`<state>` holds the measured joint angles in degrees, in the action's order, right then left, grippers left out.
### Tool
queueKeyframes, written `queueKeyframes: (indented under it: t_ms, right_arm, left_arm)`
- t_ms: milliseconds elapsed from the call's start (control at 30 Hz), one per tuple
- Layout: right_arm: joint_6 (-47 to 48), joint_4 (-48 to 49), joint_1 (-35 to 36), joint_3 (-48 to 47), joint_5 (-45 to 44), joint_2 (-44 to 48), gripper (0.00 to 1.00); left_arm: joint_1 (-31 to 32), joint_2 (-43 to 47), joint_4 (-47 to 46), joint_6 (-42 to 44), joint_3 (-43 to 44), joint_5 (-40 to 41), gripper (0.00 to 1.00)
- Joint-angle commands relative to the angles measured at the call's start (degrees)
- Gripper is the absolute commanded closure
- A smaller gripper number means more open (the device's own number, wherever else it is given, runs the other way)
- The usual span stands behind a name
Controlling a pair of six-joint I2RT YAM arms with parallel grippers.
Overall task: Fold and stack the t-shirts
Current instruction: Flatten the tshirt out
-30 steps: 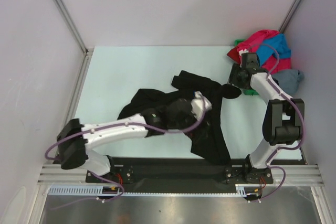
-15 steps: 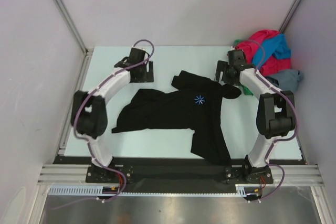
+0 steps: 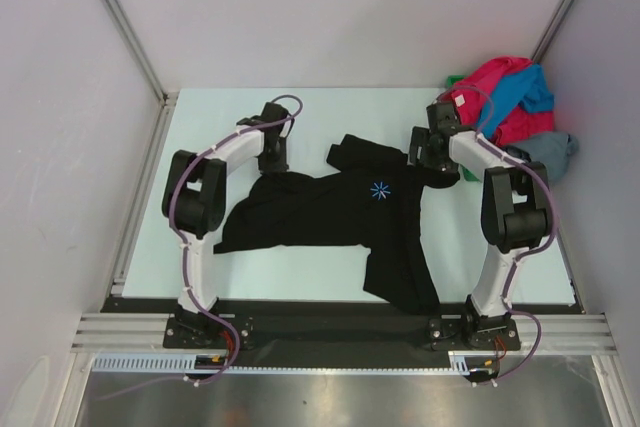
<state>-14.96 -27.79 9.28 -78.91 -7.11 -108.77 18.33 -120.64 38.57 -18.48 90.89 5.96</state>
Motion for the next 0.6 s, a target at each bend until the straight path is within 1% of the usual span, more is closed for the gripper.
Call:
queueKeyframes:
  t_ms: [0,33,100,133,167,200,267,300,333,400,467,500,567]
  right_arm:
    - [-0.3,1.2,1.5,-1.5,-1.1,-2.1,0.19]
    - [-0.2,1.6,1.7,-2.4,-1.7,-3.4,0.21]
    - [0.1,2.6,2.1,-3.9,-2.4,-4.6,0.26]
    - [0.9,3.3,2.3,-4.4,-3.5,-5.1,0.33]
    - [1.5,5.8,2.6,-5.6,-4.2,-5.6,0.39]
    - [1.9,6.9,2.6,-6.3,-4.7,-5.9,0.55]
    - [3.2,10.3,2.4,-9.7,-6.7,-7.8,0.75]
    - [3.6,11.2,2.3,-11.1,-6.9,-8.7,0.89]
    - [4.6,11.8,2.1,-12.9,-7.3,-9.7,0.95]
    - [5.5,14.6,1.6,-17.5,-7.1,-12.9,0.99]
    - [6.3,17.5,1.0,-20.1,-5.9,-15.3,0.99]
    - [6.6,18.2,0.8,-23.5,-4.9,-18.2,0.99]
    - [7.5,17.1,0.4,-28.5,-2.5,-21.5,0.93]
  left_arm:
    - [-1.5,-1.4,0.6,-0.8,2.4,-0.6,0.75]
    - [-2.9,-2.0,0.7,-1.3,3.6,-0.4,0.99]
    - [-4.4,-2.0,0.6,-1.9,4.7,0.3,1.0]
    - [-5.9,-1.6,0.5,-2.3,5.6,0.8,1.0]
    - [-6.5,-1.2,0.1,-2.3,6.2,1.2,1.0]
    - [-7.2,-0.6,-0.8,-2.3,6.9,2.3,1.0]
    - [-8.7,0.3,-1.6,-1.5,10.1,2.3,1.0]
    - [-9.0,0.2,-2.1,-0.9,11.5,2.2,1.0]
    - [-9.5,-0.3,-2.1,0.1,14.6,2.6,1.0]
    - [-9.7,-1.0,-2.4,1.0,17.5,3.7,1.0]
    - [-10.4,-3.3,-2.5,1.4,21.4,4.0,1.0]
    - [-10.7,-4.3,-2.4,1.5,22.8,4.1,1.0]
    - [-11.8,-7.9,-1.5,1.7,28.0,4.9,1.0]
